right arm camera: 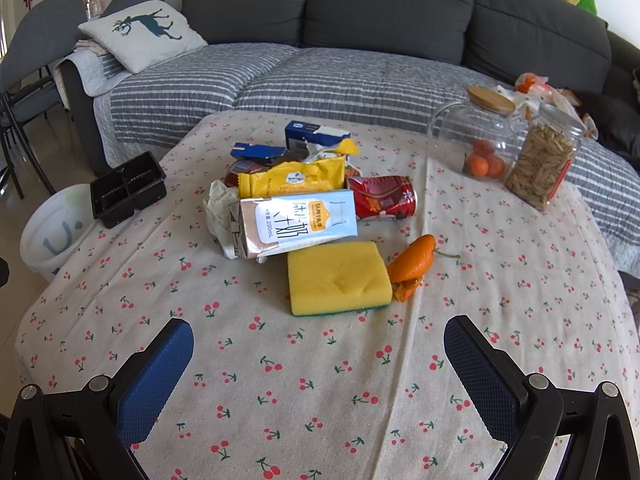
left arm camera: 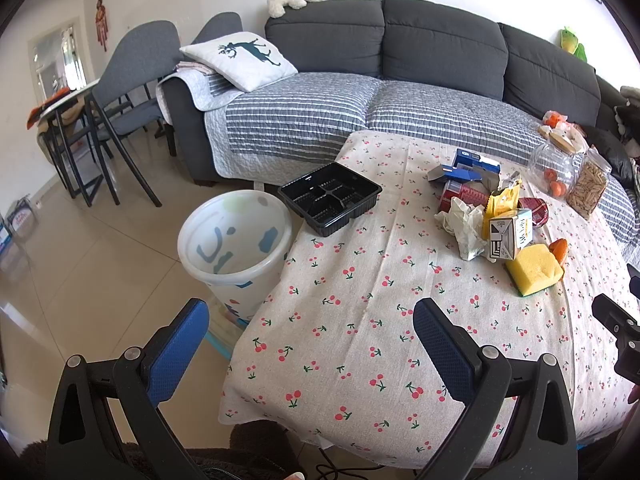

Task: Collect trash
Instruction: 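Move both tools toward the pile of trash on the table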

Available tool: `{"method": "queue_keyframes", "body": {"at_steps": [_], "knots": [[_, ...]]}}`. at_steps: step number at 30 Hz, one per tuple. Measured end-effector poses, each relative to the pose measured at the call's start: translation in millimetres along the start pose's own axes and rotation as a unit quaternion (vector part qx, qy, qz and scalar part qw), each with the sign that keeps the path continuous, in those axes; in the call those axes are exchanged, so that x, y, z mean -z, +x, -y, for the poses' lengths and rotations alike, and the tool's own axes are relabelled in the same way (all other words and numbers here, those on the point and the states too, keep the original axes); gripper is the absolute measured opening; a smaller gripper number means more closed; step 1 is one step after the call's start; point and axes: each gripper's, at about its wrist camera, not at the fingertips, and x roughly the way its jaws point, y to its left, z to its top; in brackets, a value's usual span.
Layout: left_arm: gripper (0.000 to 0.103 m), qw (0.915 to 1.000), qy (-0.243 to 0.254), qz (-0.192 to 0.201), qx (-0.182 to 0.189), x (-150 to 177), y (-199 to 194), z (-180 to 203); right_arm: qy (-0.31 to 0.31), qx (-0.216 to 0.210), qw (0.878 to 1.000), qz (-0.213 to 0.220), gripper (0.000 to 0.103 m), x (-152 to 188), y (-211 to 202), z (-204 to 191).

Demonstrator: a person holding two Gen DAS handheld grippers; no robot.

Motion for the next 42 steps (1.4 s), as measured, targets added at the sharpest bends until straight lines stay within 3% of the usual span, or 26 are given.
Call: {"method": "queue_keyframes", "body": {"at_steps": [33,42], "knots": [[0.103,1.0,0.007,0.002,0.006,-3.9,3.8,3.4,0.008,0.008,1.0,-0.003,0.103,-2.1,-0.5,5.2],[0.103,0.9935,0.102,0.009,0.05,-39.2,9.7,45.4,0.025,0.031,0.999,-0.007,0.103,-40.0,-4.6,30.7]]}}
